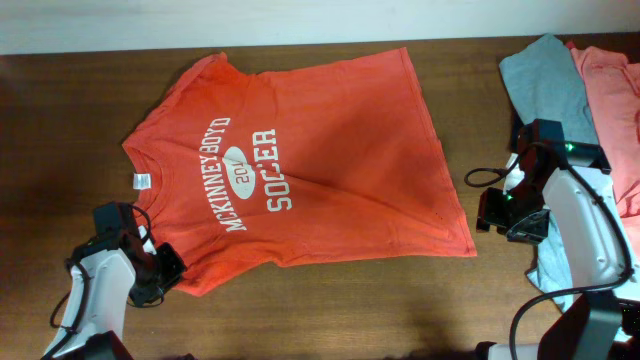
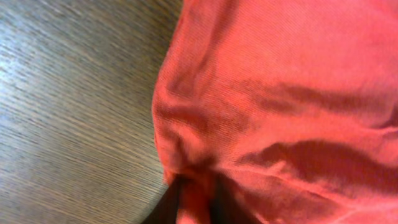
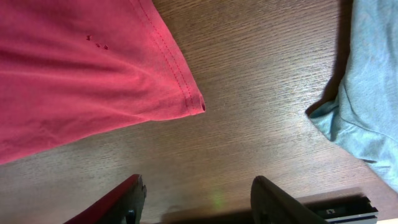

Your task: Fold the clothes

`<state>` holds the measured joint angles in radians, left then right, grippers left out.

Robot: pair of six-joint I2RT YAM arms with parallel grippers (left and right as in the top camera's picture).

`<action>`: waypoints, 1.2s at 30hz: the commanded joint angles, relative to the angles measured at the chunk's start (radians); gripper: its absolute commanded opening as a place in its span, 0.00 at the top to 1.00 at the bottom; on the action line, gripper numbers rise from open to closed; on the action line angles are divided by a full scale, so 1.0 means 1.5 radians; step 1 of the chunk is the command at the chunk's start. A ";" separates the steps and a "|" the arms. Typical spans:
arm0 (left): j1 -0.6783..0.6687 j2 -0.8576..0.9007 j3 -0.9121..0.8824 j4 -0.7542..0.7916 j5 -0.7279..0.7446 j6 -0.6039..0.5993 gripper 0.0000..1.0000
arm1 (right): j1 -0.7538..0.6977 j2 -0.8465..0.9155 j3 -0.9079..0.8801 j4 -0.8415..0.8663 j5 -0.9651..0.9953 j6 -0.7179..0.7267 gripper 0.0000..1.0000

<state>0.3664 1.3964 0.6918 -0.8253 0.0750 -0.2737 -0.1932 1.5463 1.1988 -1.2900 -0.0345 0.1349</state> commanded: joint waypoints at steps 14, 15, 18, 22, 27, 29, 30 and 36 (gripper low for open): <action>0.003 -0.069 0.147 -0.067 0.085 0.006 1.00 | -0.003 -0.012 0.004 0.000 -0.007 0.000 0.35; 0.003 -0.075 0.162 -0.070 0.085 0.006 1.00 | -0.003 -0.012 0.001 0.002 -0.007 0.000 0.34; 0.003 -0.083 0.187 -0.079 0.082 0.006 1.00 | -0.003 -0.010 -0.012 0.013 -0.007 0.001 0.34; 0.003 -0.081 0.190 -0.095 0.079 0.006 1.00 | -0.003 0.001 -0.028 0.034 -0.007 0.001 0.34; 0.003 -0.081 0.189 -0.122 0.048 0.011 1.00 | -0.003 0.015 -0.065 0.095 -0.020 0.003 0.34; 0.003 -0.081 0.189 -0.127 0.039 0.012 1.00 | -0.003 0.027 -0.083 0.114 -0.040 0.003 0.34; 0.003 -0.081 0.189 -0.128 0.039 0.011 1.00 | -0.003 0.032 -0.091 0.123 -0.045 0.003 0.34; 0.003 -0.081 0.189 -0.129 0.039 0.011 1.00 | -0.003 0.062 -0.140 0.194 -0.045 0.004 0.34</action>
<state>0.3664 1.2789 0.9684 -1.0149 0.1486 -0.2729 -0.1932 1.6138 1.0237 -1.0229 -0.0849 0.1314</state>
